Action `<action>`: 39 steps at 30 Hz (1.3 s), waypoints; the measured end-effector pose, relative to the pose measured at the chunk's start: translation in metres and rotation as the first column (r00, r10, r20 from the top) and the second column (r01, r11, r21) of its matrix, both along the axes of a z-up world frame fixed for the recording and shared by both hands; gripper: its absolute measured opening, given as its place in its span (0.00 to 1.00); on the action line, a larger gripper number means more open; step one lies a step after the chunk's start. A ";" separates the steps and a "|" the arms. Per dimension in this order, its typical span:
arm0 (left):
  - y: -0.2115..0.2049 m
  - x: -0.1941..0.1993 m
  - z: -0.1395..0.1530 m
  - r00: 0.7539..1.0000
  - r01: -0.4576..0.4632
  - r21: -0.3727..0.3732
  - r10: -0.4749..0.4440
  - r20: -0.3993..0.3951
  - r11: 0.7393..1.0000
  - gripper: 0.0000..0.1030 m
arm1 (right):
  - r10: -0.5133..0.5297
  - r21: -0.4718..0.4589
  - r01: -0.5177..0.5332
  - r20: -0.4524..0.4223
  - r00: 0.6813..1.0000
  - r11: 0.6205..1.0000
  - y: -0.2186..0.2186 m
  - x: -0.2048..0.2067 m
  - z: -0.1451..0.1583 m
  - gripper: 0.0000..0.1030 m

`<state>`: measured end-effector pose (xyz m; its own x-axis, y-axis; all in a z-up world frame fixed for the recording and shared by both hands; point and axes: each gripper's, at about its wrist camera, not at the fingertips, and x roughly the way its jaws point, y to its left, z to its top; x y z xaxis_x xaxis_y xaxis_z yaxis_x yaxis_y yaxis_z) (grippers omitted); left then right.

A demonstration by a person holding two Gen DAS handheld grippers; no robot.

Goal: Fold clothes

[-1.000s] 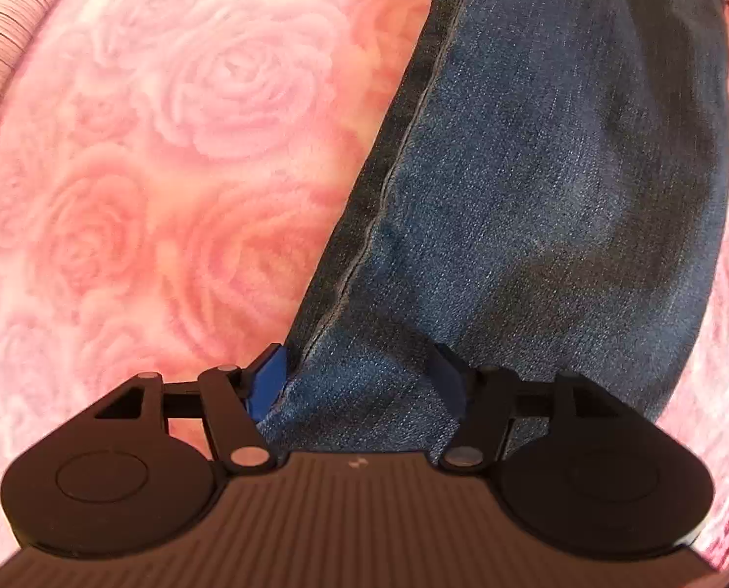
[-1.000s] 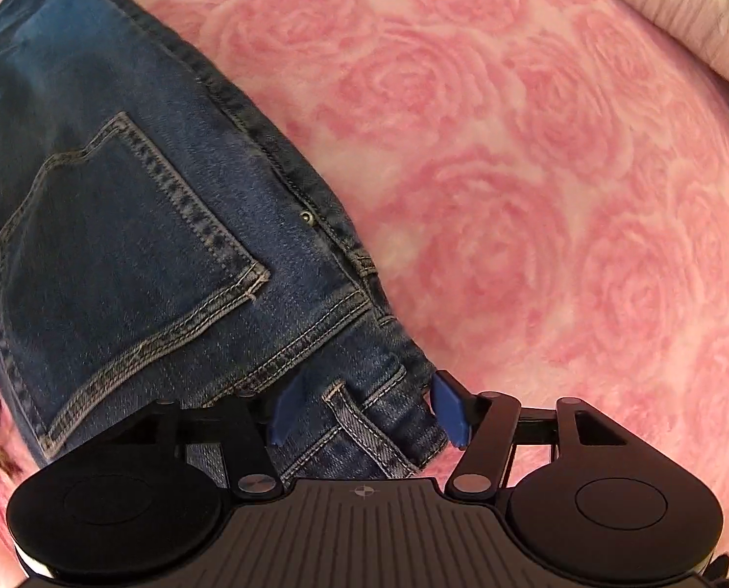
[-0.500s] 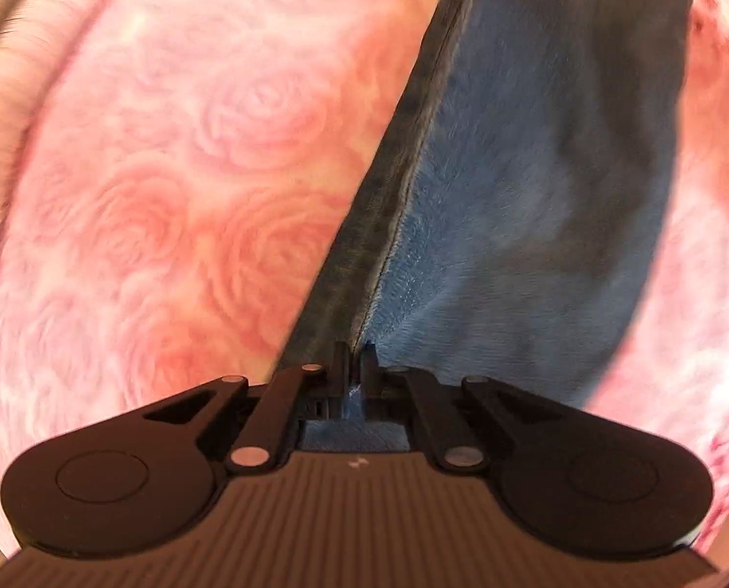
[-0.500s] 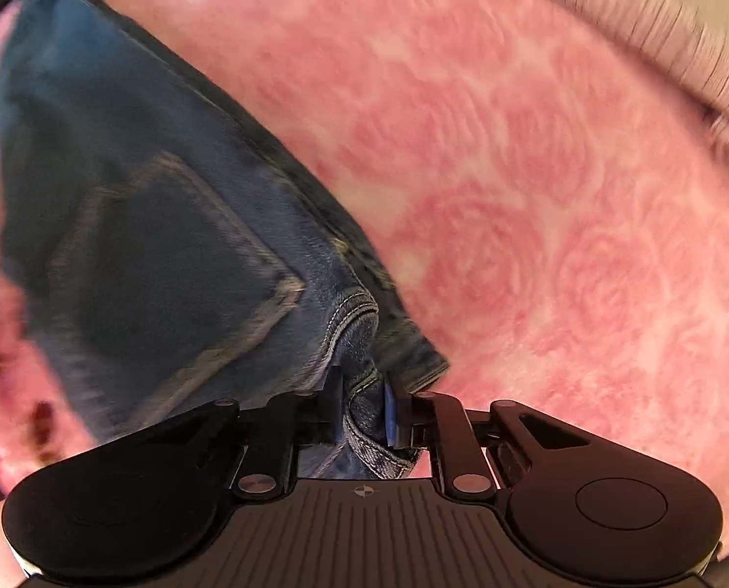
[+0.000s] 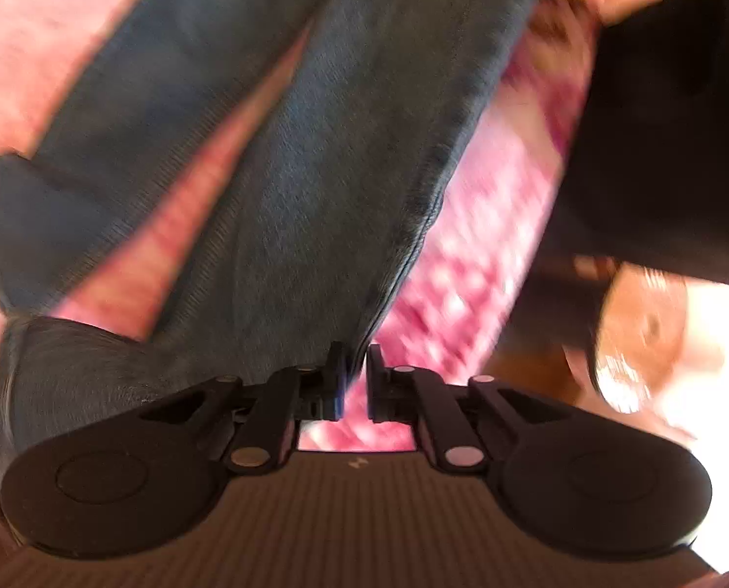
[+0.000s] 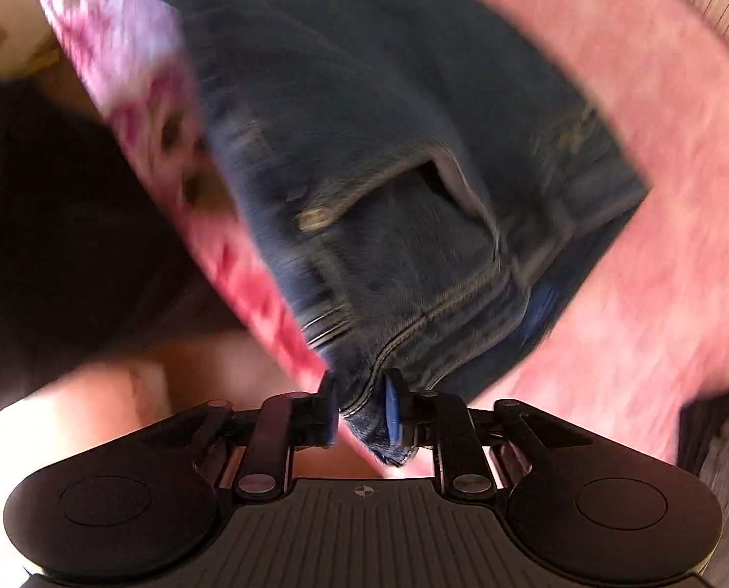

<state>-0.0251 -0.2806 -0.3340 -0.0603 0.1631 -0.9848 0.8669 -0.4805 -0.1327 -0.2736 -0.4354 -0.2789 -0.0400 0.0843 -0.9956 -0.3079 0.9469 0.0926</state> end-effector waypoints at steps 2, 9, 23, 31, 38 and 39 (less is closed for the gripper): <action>-0.010 0.010 0.003 0.999 -0.030 0.010 0.030 -0.018 1.000 0.11 | 0.034 -0.004 -0.035 -0.048 0.998 0.999 0.003 -0.005 -0.002 0.28; -0.096 0.062 0.005 0.994 -0.093 -0.190 0.101 0.036 0.977 0.36 | -0.236 0.044 0.232 0.143 0.961 0.972 -0.053 0.046 0.020 0.39; -0.272 0.082 -0.105 0.987 0.156 -0.238 -0.145 0.066 0.959 0.38 | -0.089 -0.014 0.095 0.247 0.965 0.995 -0.140 0.236 -0.104 0.48; -0.269 0.078 -0.110 0.971 0.236 -0.211 -0.224 0.079 0.949 0.23 | -0.097 0.109 0.082 0.138 0.986 0.991 -0.172 0.261 -0.135 0.48; -0.257 0.085 -0.090 0.980 0.194 -0.254 -0.179 0.082 0.948 0.02 | -0.069 0.119 0.061 0.062 0.996 0.991 -0.166 0.252 -0.129 0.19; -0.255 0.087 -0.083 0.982 0.187 -0.265 -0.170 0.084 0.946 0.02 | -0.067 0.109 0.059 0.078 0.995 0.992 -0.164 0.251 -0.122 0.17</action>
<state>0.0615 -0.5355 -0.4175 0.0056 -0.1069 -0.9943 0.7660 -0.6386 0.0729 -0.0230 -0.5998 -0.4009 0.0497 0.1900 -0.9805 -0.2586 0.9507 0.1711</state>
